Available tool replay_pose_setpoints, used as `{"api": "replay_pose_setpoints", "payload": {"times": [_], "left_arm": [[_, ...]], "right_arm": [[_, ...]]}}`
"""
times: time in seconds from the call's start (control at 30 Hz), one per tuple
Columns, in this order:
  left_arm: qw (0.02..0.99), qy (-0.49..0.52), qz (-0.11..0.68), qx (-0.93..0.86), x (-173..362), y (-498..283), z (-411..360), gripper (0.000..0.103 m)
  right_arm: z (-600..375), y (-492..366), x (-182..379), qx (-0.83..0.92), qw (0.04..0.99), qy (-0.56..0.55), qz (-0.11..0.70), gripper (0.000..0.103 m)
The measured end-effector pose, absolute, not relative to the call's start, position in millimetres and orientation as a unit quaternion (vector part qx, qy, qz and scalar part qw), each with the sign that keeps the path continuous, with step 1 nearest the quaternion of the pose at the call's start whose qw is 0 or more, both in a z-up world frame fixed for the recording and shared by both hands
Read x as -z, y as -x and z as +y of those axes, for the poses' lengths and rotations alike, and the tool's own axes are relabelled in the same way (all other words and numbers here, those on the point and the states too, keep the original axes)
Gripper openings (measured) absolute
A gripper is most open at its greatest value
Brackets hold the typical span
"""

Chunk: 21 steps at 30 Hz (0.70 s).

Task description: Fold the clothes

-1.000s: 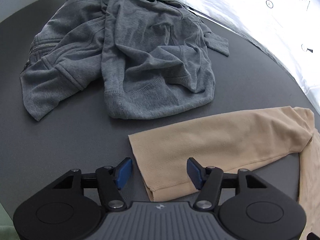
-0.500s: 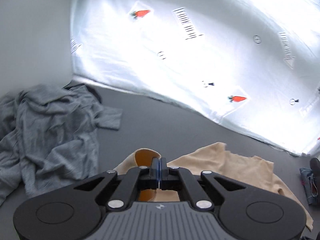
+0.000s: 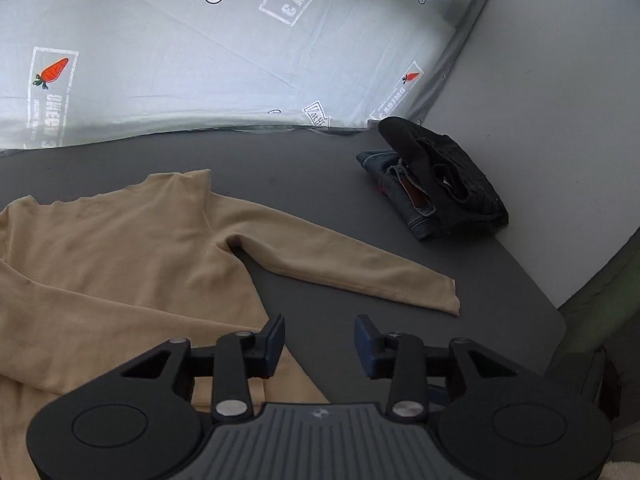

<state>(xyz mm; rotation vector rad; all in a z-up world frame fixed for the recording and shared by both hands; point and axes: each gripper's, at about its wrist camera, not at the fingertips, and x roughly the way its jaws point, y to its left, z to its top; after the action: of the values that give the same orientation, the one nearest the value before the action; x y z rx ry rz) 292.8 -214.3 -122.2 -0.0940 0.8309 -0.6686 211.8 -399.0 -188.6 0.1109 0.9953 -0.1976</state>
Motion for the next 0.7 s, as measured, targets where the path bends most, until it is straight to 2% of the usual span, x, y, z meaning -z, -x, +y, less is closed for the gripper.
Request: {"api": "replay_pose_setpoints", "payload": {"times": [0.03, 0.07, 0.23, 0.3, 0.4, 0.47, 0.53, 0.7], "left_arm": [[0.853, 0.040, 0.409, 0.320, 132.3, -290.0, -226.1, 0.068], [0.847, 0.035, 0.423, 0.322, 142.3, -287.3, -237.8, 0.074], [0.887, -0.011, 0.444, 0.128, 170.3, -252.0, -179.9, 0.083], [0.888, -0.027, 0.458, 0.042, 186.1, -240.3, -151.5, 0.083], [0.868, 0.005, 0.494, -0.052, 204.4, -228.2, -101.5, 0.083], [0.860, 0.029, 0.503, -0.084, 213.5, -218.4, -72.6, 0.081], [0.852, 0.030, 0.514, -0.090, 217.8, -214.2, -64.0, 0.071], [0.834, 0.030, 0.542, -0.102, 227.9, -204.3, -45.0, 0.066]], "right_arm": [[-409.4, -206.6, 190.1, 0.098, 0.870, -0.056, 0.479, 0.102], [-418.7, -202.2, 192.1, 0.101, 0.868, -0.058, 0.483, 0.102], [-420.4, -202.9, 200.6, 0.076, 0.870, 0.001, 0.487, 0.102], [-399.5, -209.4, 203.2, 0.050, 0.877, 0.093, 0.470, 0.101], [-360.0, -217.8, 207.7, -0.006, 0.879, 0.230, 0.417, 0.101], [-337.5, -224.1, 210.2, -0.045, 0.874, 0.279, 0.395, 0.100], [-314.2, -234.5, 214.0, -0.085, 0.865, 0.309, 0.387, 0.095], [-279.1, -261.7, 224.3, -0.136, 0.839, 0.341, 0.402, 0.070]]}}
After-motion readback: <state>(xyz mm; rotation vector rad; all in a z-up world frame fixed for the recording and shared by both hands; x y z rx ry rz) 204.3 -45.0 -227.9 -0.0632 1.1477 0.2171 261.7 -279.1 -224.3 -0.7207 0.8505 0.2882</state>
